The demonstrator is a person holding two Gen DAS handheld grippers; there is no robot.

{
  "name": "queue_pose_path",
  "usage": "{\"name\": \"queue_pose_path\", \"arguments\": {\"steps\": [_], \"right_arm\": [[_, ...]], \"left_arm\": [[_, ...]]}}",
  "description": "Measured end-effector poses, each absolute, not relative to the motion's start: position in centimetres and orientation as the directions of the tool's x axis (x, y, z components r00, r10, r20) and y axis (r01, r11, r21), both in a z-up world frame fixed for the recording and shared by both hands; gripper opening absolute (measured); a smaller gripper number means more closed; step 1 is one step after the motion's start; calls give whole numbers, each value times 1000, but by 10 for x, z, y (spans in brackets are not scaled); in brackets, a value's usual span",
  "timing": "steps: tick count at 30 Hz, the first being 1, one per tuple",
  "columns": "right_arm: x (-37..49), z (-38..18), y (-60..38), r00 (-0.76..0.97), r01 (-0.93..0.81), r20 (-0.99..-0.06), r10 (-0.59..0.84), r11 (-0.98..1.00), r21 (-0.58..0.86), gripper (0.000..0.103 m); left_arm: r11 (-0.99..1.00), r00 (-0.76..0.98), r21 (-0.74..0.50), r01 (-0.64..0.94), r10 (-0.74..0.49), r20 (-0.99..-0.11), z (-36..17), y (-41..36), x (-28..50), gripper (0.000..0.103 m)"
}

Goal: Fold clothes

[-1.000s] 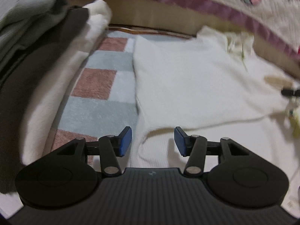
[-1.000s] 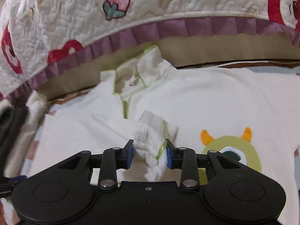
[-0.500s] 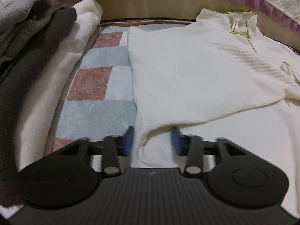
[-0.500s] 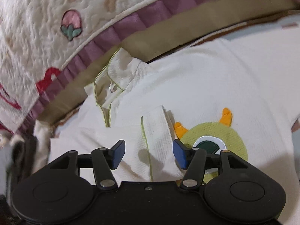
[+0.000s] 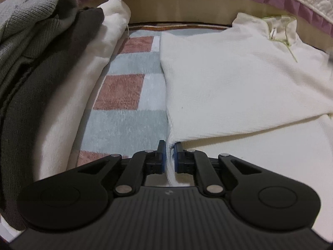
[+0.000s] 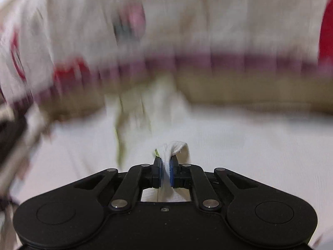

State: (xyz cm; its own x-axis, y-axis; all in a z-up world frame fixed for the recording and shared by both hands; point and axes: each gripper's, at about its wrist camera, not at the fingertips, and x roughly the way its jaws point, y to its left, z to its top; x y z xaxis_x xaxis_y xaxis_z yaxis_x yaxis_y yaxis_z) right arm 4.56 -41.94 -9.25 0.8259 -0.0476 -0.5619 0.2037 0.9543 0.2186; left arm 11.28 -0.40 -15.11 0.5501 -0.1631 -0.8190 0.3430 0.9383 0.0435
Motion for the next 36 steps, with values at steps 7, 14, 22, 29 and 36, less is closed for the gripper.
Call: {"name": "queue_pose_path", "arguments": {"steps": [7,14,22,29,36], "right_arm": [[64,-91,-439,764,224,-625,-161,974,23,13],[72,-133,-450,644,323,-723,-250,946,-39,58],[26,-125,-488,654,475,-721,-230,866,155,70],[-5,-138,-494,726,411,-685,55,764,497,49],[5,-156,-474,694,485,-715,79,683,546,61]], "left_arm": [[928,571,67,368,-168,-804,-149,-9,106,7],[930,553,72,360,-151,-819,-152,-10,108,12],[922,661,-56,383,-316,-681,-112,-4,92,29],[903,664,-92,421,-375,-647,-114,-17,91,30],[918,639,-181,354,-379,-669,-133,-25,103,30]]}}
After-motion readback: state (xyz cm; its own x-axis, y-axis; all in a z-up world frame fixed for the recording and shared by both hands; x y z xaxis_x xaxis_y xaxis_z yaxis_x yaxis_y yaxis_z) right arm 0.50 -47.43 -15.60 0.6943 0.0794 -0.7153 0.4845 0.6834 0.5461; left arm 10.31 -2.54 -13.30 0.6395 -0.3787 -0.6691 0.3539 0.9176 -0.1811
